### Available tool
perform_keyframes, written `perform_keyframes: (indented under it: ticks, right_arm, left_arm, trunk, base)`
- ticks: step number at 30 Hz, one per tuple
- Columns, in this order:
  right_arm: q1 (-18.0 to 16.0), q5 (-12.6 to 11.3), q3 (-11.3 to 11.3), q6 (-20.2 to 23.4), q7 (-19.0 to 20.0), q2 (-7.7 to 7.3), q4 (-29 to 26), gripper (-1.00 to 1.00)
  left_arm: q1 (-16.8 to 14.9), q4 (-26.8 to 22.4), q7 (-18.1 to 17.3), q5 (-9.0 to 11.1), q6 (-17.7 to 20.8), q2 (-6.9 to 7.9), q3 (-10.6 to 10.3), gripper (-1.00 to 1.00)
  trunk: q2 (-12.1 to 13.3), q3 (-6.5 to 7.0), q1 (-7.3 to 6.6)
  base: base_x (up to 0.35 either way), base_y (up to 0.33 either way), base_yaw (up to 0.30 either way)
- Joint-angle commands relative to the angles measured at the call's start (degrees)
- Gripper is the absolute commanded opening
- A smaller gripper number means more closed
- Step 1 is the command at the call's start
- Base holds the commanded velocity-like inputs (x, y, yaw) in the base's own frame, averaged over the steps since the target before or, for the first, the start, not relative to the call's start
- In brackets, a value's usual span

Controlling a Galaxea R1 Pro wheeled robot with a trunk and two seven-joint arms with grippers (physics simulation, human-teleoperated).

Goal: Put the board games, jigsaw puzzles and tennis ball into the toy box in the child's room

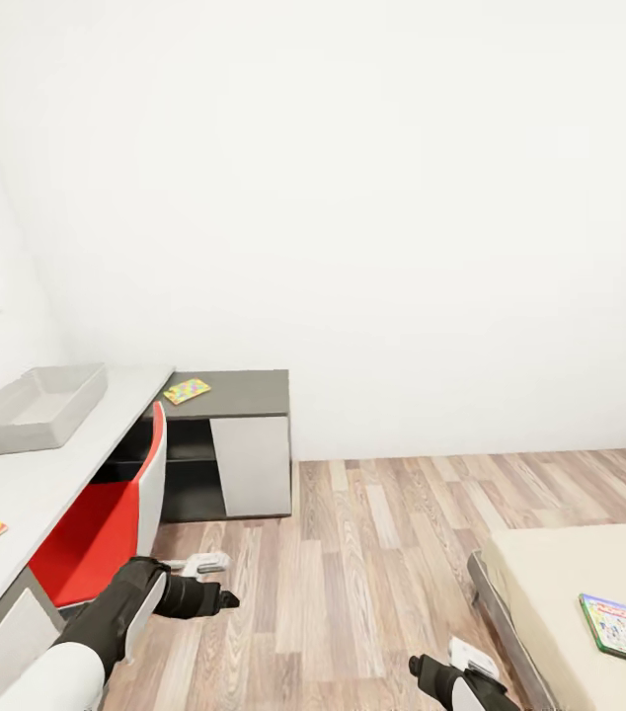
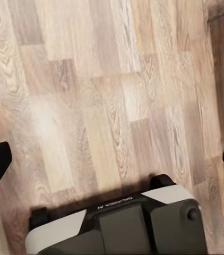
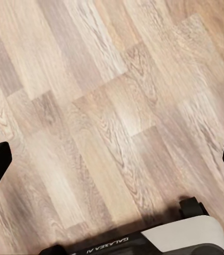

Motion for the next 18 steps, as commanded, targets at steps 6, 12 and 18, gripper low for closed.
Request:
perform_keyframes:
  ticks: [6,12,18]
  right_arm:
    - [0.0,-0.3,0.1,0.6,-0.3,0.23,-0.7,1.0]
    - [-0.3,0.5,0.9,6.1,-0.5,0.63,-3.9,1.0]
    - [-0.1,0.5,1.0,21.1,-0.7,0.25,-17.9,1.0]
  left_arm:
    - [0.1,-6.1,-19.0,-0.4,4.7,3.78,-0.3,1.0]
    - [0.1,-7.8,-31.7,-0.2,5.9,8.84,-0.1,1.0]
    - [0.1,-9.5,-37.7,-0.2,5.1,11.55,1.8,1.0]
  trunk:
    - [-0.1,-0.14,0.04]
    - [-0.1,-0.14,0.04]
    - [-0.1,-0.14,0.04]
  base:
    - [0.0,0.0,-0.278]
    - [0.0,0.0,-0.247]
    - [0.0,0.0,-0.056]
